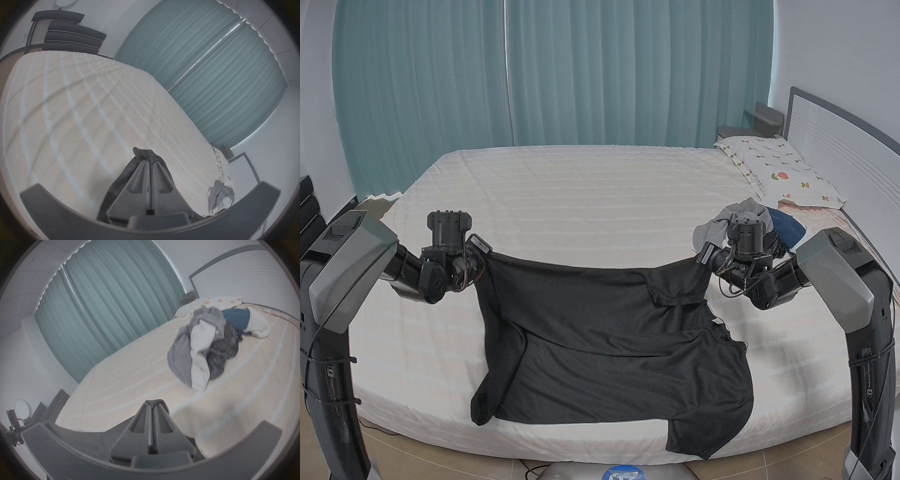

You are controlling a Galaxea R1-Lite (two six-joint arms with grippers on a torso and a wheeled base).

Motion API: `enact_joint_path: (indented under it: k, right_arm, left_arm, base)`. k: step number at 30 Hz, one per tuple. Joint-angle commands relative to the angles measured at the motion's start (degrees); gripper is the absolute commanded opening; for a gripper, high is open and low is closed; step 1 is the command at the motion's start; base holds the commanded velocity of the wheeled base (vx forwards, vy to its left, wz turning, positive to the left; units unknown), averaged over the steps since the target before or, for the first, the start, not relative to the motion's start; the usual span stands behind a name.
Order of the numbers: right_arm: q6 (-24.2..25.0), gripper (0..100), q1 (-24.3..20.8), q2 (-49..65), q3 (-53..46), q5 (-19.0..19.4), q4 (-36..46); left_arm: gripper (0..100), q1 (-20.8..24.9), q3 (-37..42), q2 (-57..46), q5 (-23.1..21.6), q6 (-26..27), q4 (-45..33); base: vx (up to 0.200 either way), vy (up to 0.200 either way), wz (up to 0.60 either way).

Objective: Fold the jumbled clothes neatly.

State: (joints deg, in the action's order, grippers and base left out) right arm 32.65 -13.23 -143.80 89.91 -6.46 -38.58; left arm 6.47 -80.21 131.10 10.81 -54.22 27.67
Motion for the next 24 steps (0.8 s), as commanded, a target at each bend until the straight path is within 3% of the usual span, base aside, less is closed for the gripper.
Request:
enact_joint_path:
  k: [1, 12, 13, 14, 20, 24]
  right_arm:
    - [1.98, 0, 1.01, -7.72, 11.34, -5.23, -4.31]
    - [1.54, 0, 0.66, -13.61, 11.96, -5.67, -4.31]
    - [1.46, 0, 0.66, -13.96, 11.78, -5.58, -3.96]
    - [1.46, 100, 0.66, -14.23, 11.52, -5.58, -3.78]
    - [1.46, 100, 0.48, -11.50, 6.25, -4.61, -4.48]
    - [2.07, 100, 1.10, -4.73, -2.37, -0.57, -5.54]
  left_arm:
    - [0, -0.50, -14.62, 8.30, 2.46, -4.66, -8.51]
    - [0, -0.15, -17.26, 15.77, 2.46, -4.93, -9.83]
    - [100, -0.15, -17.34, 16.12, 2.37, -4.84, -9.83]
    - [100, -0.15, -17.34, 16.47, 2.37, -4.93, -9.83]
    - [100, -0.32, -16.99, 17.00, 2.28, -4.93, -9.92]
    - [100, -1.20, -14.53, 15.15, 2.11, -5.01, -10.71]
  base:
    - [0.000, 0.000, 0.00]
    - [0.000, 0.000, 0.00]
    - [0.000, 0.000, 0.00]
    - [0.000, 0.000, 0.00]
    - [0.000, 0.000, 0.00]
    - [0.000, 0.000, 0.00]
